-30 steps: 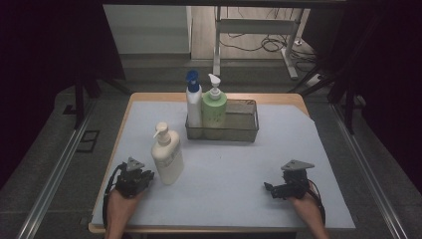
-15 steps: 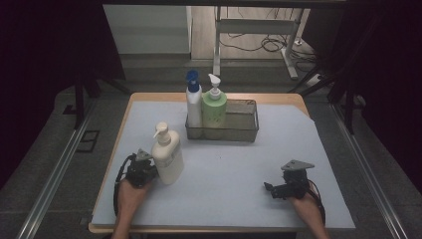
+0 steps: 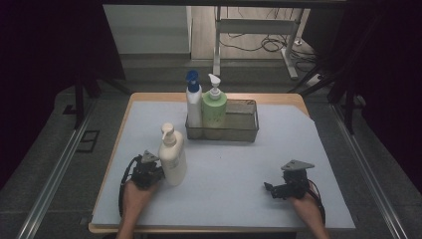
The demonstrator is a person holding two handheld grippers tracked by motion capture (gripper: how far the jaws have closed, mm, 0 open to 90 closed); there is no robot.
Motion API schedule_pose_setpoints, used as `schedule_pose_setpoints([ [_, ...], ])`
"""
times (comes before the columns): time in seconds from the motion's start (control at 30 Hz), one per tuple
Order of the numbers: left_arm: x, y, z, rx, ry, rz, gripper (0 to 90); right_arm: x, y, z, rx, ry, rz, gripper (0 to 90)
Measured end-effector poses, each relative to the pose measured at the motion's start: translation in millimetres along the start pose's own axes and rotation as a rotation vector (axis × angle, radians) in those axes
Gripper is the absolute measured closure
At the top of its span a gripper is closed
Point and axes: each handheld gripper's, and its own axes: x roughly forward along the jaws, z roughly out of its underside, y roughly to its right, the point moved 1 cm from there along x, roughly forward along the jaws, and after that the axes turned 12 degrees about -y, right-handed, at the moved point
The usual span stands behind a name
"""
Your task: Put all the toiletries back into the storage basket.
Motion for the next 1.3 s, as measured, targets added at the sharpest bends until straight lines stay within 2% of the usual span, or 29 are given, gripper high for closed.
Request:
schedule_pose_setpoints([
  [0.4,4.1,12.1,-3.6,0.024,0.0,0.026,89.5,0.0,0.0,0.0,0.001,0.001,-0.001,0.0],
  [0.9,5.6,33.6,-7.6,0.085,-0.006,0.061,89.5,-0.1,0.0,-0.5,0.0,-0.006,-0.001,0.0],
  [1.3,7.4,52.7,-11.2,0.145,-0.031,0.1,89.5,-0.2,0.2,-1.1,0.0,-0.011,-0.001,0.0],
])
